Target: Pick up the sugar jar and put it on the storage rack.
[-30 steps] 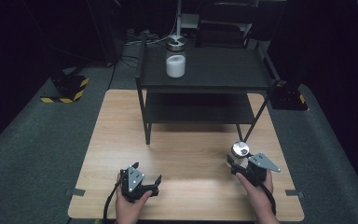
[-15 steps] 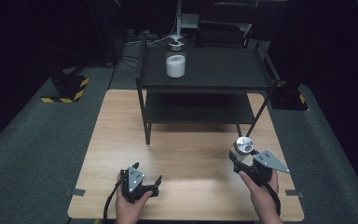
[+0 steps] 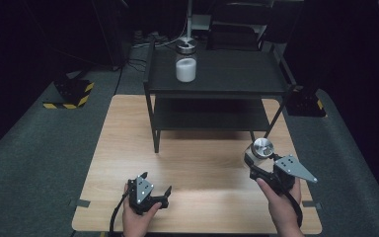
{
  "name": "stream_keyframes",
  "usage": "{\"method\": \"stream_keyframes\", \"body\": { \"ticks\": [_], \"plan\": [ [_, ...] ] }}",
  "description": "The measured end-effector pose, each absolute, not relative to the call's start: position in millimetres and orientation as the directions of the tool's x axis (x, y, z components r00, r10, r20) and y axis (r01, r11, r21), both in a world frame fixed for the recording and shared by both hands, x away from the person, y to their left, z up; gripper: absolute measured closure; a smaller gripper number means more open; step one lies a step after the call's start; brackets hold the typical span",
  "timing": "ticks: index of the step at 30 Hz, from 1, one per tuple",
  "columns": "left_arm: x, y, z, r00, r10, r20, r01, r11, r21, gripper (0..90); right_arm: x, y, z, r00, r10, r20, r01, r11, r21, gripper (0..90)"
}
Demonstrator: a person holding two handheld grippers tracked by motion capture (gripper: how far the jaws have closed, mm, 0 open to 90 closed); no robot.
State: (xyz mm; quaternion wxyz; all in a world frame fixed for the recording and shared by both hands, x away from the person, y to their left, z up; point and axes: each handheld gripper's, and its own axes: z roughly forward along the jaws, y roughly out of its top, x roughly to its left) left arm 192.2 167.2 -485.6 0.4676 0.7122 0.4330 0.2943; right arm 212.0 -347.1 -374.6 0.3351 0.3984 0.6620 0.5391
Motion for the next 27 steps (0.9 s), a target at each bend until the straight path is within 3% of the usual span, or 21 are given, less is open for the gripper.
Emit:
{"method": "stream_keyframes", "body": {
  "ticks": [27],
  "plan": [
    [192.1,167.4,-485.7,0.454,0.891,0.015,0.341,-0.189,0.921,0.5,220.3,-334.6,-298.9,-0.459,0.887,-0.054,0.078,0.101,0.992,30.5]
  ]
}}
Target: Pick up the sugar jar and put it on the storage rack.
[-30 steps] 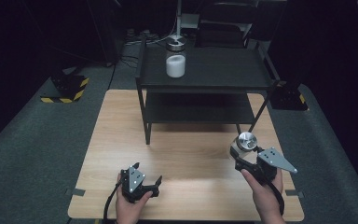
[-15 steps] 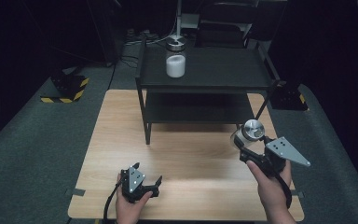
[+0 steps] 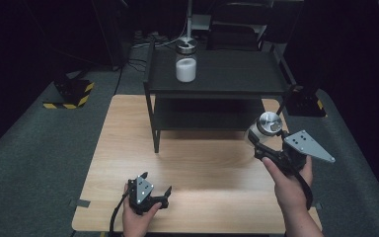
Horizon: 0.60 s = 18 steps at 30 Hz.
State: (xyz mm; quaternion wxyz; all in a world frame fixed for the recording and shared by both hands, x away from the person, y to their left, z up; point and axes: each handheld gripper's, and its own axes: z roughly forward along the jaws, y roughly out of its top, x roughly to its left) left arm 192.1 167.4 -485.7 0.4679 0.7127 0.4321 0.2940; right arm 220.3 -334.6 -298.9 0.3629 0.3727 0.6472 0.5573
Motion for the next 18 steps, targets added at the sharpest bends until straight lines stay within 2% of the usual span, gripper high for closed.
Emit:
{"method": "stream_keyframes", "body": {
  "ticks": [18],
  "plan": [
    [192.6,167.7,-485.5,0.456,0.89,0.013,0.342,-0.189,0.92,0.5,239.2,-331.4,-256.2,-0.462,0.885,-0.056,0.056,0.092,0.994,30.5]
  ]
}}
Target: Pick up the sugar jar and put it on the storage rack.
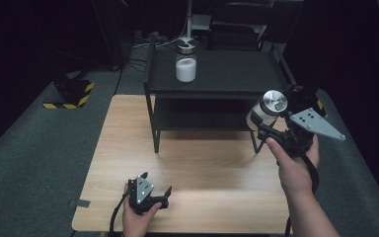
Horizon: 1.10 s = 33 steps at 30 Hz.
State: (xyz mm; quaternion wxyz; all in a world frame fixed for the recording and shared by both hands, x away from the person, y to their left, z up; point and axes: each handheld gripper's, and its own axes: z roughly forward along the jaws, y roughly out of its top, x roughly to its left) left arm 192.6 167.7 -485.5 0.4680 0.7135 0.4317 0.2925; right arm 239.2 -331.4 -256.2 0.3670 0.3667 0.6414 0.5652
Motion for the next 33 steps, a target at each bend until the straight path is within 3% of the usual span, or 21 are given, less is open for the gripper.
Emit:
{"method": "stream_keyframes", "body": {
  "ticks": [33],
  "plan": [
    [192.7,170.1,-486.4,0.461,0.887,0.003,0.34,-0.18,0.923,0.5,294.6,-307.6,-221.2,-0.433,0.899,-0.071,0.04,0.098,0.994,30.5]
  ]
}}
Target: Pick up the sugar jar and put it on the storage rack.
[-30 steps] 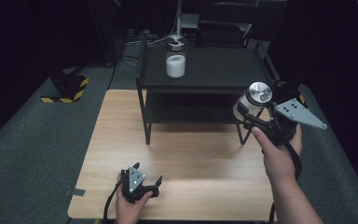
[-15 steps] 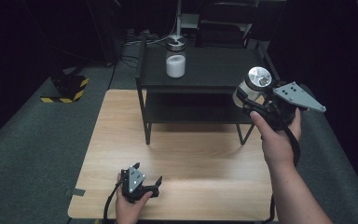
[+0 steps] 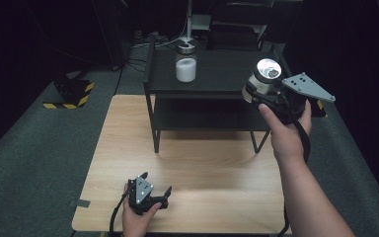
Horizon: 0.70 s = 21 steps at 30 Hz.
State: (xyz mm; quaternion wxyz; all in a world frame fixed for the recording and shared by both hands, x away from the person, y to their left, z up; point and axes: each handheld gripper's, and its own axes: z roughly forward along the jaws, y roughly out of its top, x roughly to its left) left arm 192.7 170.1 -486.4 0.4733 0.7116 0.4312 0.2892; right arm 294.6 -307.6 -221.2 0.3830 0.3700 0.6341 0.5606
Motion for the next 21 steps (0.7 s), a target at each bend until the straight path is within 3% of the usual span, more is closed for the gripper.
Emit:
{"method": "stream_keyframes", "body": {
  "ticks": [21],
  "plan": [
    [192.3,172.0,-486.9,0.467,0.884,-0.002,0.338,-0.177,0.924,0.5,357.3,-292.1,-212.5,-0.392,0.918,-0.061,0.087,0.103,0.991,30.5]
  ]
}}
